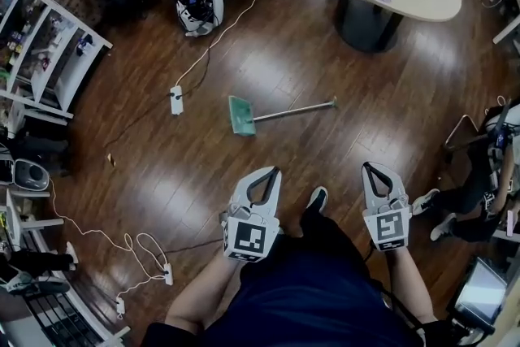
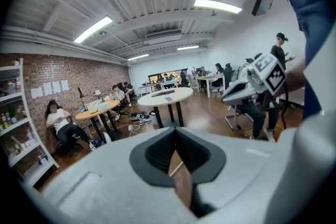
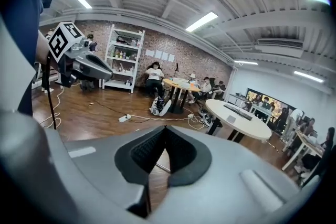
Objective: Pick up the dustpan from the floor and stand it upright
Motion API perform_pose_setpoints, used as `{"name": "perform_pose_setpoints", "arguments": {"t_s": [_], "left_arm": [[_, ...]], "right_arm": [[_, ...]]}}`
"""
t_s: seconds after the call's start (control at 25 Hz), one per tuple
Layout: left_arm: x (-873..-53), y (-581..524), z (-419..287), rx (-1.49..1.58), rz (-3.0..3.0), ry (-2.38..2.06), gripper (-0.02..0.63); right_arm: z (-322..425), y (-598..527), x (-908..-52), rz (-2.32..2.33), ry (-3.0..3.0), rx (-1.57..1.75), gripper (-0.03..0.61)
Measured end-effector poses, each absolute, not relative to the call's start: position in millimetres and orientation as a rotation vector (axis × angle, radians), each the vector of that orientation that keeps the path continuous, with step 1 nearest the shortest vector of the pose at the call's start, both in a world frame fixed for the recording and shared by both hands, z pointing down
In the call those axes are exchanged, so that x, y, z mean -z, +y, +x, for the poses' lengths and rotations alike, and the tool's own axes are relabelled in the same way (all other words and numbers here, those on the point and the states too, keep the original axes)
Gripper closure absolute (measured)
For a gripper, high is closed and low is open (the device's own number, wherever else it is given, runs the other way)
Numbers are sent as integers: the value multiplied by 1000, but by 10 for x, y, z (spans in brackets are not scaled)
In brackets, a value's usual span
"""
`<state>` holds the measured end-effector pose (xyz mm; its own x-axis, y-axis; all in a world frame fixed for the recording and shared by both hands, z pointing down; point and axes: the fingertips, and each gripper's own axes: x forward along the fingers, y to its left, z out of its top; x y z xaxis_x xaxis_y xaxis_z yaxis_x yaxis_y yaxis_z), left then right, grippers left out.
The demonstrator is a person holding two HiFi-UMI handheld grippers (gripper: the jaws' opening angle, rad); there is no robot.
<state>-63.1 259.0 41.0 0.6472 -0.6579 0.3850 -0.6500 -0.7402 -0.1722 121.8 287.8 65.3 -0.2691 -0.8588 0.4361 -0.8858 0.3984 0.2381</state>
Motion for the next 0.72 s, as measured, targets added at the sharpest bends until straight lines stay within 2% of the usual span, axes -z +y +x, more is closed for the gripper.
{"name": "perform_pose_setpoints", "arguments": {"t_s": [0.28, 0.72], "left_arm": [[-571, 1968, -388, 737, -2769, 1266, 609], [-773, 1465, -601, 757, -2807, 1367, 609]], "right_arm": [[1537, 2086, -1148, 1267, -2230, -149, 574], [1494, 1501, -1364, 1185, -2202, -232, 574]]}}
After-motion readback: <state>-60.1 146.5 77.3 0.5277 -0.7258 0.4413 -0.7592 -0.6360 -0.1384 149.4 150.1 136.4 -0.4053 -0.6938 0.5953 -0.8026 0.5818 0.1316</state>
